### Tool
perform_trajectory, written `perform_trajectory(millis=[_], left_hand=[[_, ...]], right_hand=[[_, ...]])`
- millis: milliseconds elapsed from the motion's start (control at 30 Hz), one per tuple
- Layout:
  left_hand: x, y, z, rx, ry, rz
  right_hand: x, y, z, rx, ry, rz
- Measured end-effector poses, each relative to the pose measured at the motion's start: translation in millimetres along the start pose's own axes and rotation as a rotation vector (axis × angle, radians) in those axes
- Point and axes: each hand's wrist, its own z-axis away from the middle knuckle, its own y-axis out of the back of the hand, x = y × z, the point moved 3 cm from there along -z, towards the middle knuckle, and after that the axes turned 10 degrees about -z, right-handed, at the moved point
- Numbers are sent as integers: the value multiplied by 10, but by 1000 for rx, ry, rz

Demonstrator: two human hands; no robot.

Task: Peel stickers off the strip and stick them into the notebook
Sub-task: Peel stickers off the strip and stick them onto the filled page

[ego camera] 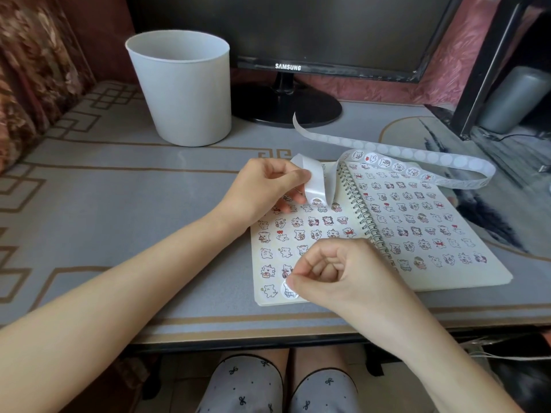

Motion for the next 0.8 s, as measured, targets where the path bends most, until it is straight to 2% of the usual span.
perform_trajectory(millis=[800], left_hand=[[10,-8,11,-6,2,-37]], right_hand=[[-11,-24,-25,7,-6,161]])
